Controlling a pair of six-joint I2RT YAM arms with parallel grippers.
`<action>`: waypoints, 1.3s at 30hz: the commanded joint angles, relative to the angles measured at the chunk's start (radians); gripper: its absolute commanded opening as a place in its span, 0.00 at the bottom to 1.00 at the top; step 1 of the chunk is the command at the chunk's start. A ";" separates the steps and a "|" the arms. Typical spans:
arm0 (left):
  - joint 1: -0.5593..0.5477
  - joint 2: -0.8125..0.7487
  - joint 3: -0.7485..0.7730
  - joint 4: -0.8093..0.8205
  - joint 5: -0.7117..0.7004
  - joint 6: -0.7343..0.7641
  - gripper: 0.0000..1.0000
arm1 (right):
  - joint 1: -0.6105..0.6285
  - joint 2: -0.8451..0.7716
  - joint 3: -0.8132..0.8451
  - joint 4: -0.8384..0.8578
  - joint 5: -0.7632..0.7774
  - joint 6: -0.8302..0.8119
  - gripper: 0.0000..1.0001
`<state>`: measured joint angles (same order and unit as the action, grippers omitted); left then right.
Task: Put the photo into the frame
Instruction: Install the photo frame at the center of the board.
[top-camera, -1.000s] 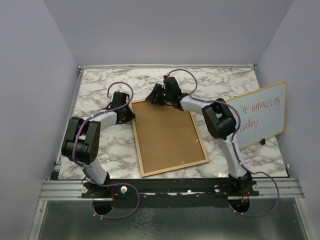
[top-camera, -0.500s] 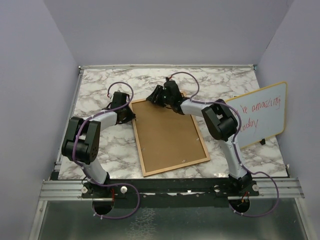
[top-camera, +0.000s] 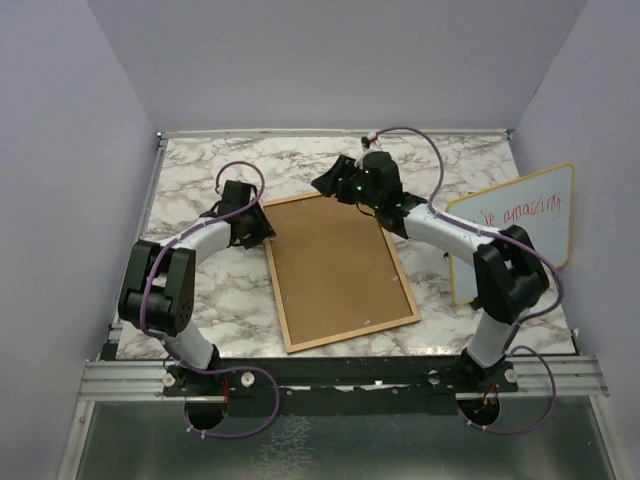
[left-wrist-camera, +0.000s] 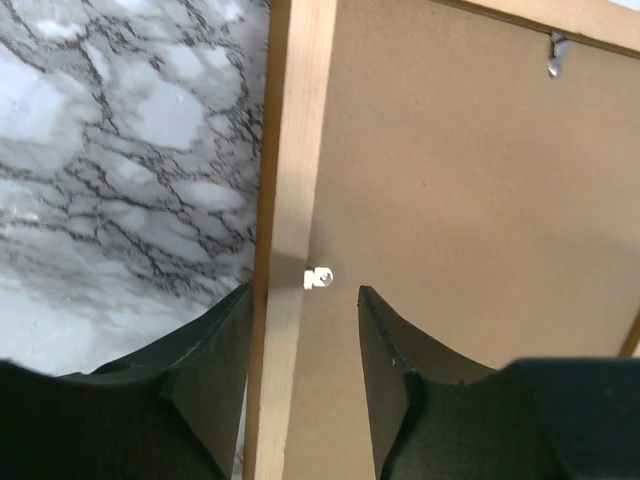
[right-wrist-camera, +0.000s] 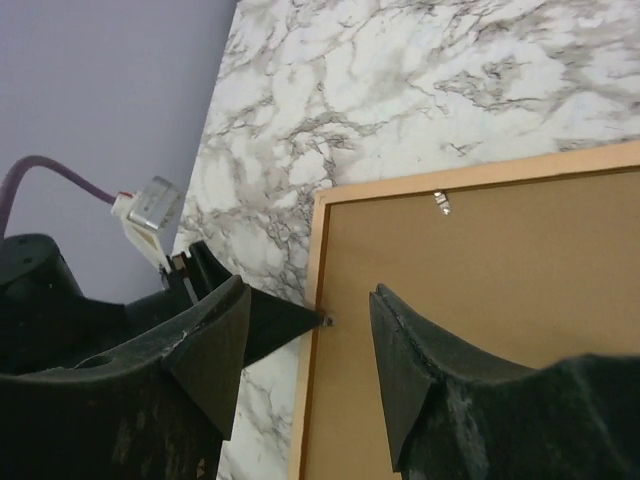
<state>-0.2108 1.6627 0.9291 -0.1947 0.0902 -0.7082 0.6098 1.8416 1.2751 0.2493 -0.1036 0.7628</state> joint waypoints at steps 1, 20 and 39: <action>-0.001 -0.111 -0.027 -0.089 0.040 0.048 0.51 | 0.005 -0.147 -0.137 -0.216 0.125 -0.112 0.57; -0.024 -0.298 -0.317 -0.051 0.213 0.026 0.52 | 0.065 -0.486 -0.578 -0.541 -0.200 -0.160 0.52; -0.024 -0.305 -0.367 -0.034 0.145 0.018 0.35 | 0.131 -0.433 -0.678 -0.599 -0.229 -0.134 0.37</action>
<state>-0.2314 1.3708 0.5850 -0.1955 0.2687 -0.6987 0.7322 1.3876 0.6247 -0.2649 -0.3283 0.6502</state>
